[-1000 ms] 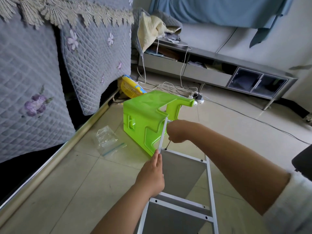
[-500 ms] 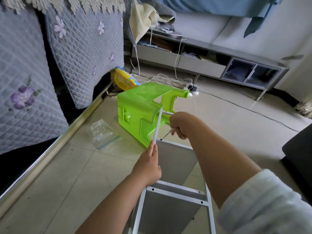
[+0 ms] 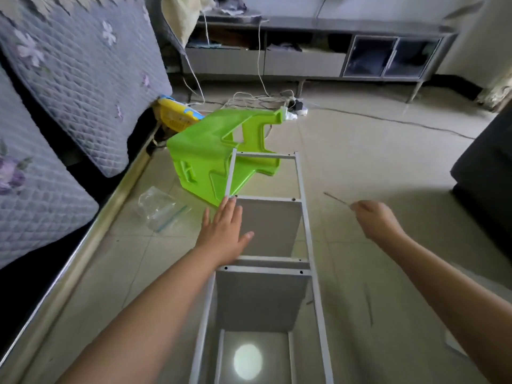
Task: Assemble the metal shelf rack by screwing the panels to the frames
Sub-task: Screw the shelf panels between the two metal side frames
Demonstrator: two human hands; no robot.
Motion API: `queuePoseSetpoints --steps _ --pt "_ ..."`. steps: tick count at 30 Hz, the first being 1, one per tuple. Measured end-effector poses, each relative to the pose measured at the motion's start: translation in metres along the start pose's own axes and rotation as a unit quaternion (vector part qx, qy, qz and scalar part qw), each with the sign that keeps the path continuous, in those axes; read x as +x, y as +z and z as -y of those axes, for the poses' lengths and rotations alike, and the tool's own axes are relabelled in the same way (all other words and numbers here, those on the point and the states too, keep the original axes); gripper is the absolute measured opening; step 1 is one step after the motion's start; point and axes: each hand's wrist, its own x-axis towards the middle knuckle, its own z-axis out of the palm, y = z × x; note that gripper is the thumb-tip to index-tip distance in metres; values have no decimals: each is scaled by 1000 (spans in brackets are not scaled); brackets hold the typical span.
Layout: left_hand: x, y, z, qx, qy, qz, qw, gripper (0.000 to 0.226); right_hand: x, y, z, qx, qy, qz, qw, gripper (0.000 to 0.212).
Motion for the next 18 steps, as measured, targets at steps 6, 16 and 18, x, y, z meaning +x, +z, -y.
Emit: queuePoseSetpoints --steps 6,16,18 --pt "-26 6 -42 36 251 53 966 81 -43 59 -155 -76 119 84 986 34" --pt "-16 7 -59 87 202 68 973 26 -95 143 -245 -343 67 220 911 36" --pt "-12 3 -62 87 187 100 973 25 -94 145 -254 -372 58 227 898 36"
